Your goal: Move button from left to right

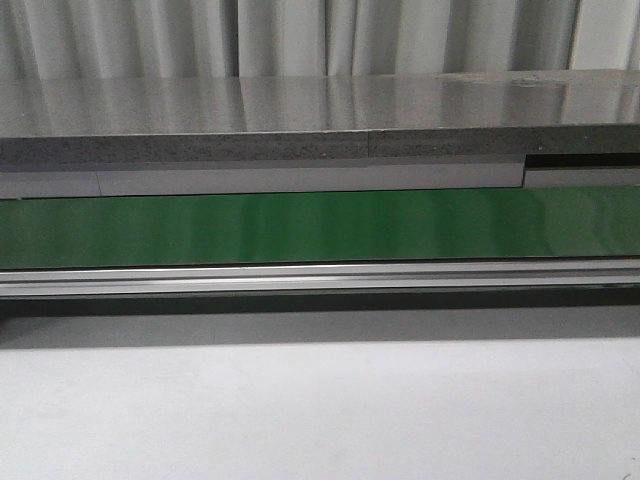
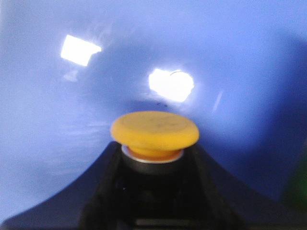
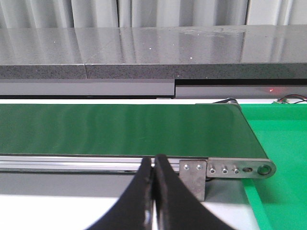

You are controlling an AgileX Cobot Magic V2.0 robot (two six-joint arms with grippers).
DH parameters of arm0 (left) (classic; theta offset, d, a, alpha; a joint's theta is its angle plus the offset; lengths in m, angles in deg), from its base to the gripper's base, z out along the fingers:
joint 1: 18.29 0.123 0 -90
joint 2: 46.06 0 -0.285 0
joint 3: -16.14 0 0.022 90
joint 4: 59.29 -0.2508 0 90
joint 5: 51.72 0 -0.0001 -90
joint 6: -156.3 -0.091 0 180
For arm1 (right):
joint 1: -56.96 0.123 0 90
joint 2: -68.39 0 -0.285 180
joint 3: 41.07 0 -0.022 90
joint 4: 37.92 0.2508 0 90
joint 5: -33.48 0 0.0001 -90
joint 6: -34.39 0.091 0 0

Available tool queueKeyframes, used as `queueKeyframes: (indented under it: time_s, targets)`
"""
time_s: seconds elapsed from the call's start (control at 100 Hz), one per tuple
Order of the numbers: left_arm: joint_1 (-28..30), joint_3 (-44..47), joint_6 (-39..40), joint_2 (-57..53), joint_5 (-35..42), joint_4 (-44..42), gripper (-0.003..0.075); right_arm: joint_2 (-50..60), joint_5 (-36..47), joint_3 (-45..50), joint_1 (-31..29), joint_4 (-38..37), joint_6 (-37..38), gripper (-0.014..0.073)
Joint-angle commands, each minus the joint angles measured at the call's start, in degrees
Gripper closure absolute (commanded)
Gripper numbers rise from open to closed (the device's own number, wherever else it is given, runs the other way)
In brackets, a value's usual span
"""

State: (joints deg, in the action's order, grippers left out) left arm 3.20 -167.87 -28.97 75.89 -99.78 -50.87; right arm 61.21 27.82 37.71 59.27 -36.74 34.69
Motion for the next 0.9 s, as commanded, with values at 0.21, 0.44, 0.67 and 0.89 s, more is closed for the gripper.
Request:
queueKeyframes:
  time_s: [0.21,0.44,0.67,0.89]
  targets:
    - [-0.64,-1.42,-1.9,-11.37,-0.66,2.76,0.07,1.08,4.74,-0.87,-0.17,0.15,-0.3,0.0662]
    - [-6.26,-1.42,-5.28,-12.5,-2.2,3.85,0.07,1.08,4.74,-0.87,-0.17,0.15,-0.3,0.0662]
    - [-12.28,-1.42,-5.28,-11.45,-1.89,1.43,0.07,1.08,4.74,-0.87,-0.17,0.15,-0.3,0.0662]
    - [-13.61,-1.42,-5.28,-10.77,-1.89,1.15,0.0666,1.08,4.74,-0.87,-0.17,0.15,-0.3,0.0662]
